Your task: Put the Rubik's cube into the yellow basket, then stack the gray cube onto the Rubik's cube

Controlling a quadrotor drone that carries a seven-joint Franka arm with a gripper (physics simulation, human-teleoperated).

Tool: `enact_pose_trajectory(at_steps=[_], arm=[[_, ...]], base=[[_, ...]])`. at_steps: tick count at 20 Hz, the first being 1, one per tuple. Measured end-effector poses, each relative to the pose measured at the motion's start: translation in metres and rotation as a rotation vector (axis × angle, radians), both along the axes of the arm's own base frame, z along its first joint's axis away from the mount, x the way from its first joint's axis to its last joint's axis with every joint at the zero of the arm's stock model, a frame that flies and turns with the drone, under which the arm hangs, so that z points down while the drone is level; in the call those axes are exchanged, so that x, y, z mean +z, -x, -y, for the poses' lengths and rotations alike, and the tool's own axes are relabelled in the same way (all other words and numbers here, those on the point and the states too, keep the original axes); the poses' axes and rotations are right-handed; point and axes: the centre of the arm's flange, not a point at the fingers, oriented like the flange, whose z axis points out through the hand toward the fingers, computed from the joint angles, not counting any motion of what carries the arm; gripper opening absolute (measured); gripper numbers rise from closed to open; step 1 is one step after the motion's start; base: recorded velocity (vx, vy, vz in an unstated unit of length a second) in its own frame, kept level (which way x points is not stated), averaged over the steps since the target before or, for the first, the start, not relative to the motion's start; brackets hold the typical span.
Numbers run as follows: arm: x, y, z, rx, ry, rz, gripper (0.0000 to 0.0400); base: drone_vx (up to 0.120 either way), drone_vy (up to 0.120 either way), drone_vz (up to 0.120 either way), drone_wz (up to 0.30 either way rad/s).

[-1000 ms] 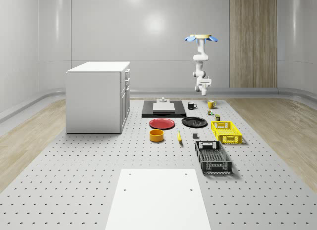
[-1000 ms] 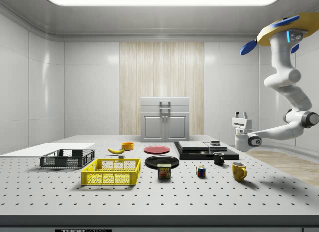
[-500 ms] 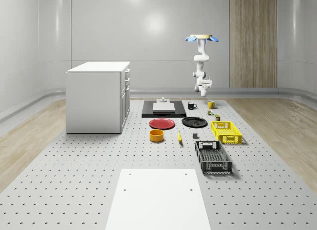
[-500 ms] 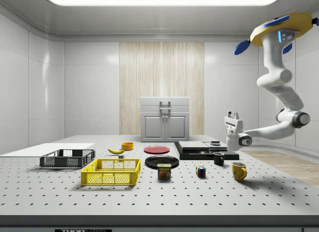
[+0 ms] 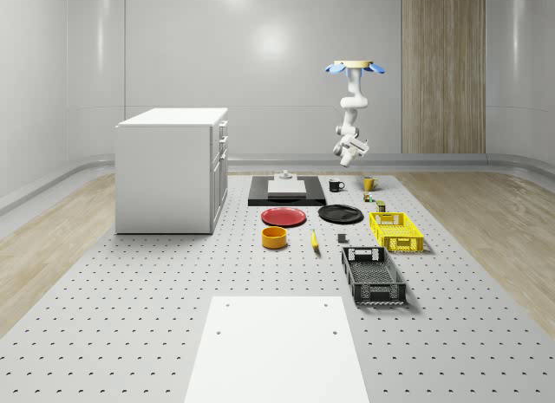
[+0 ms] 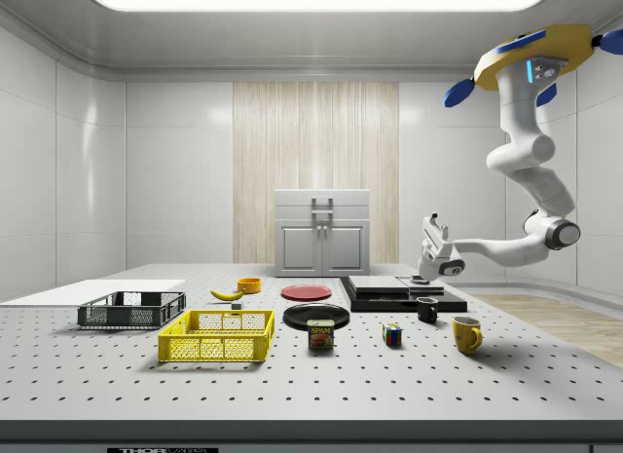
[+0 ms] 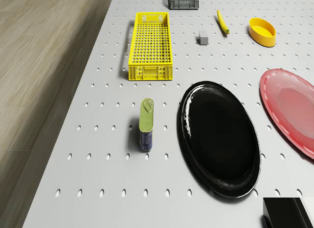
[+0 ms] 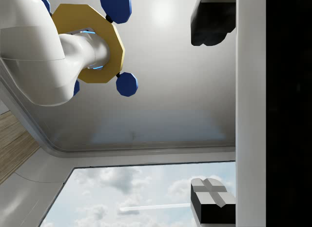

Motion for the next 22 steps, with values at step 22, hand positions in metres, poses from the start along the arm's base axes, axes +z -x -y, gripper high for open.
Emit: enact_pose_trajectory(at_steps=[22], arm=[[-0.177, -0.005, 0.052, -0.073, 2.344, -0.004, 0.0400]], base=[[0.120, 0.000, -0.087, 0.000]])
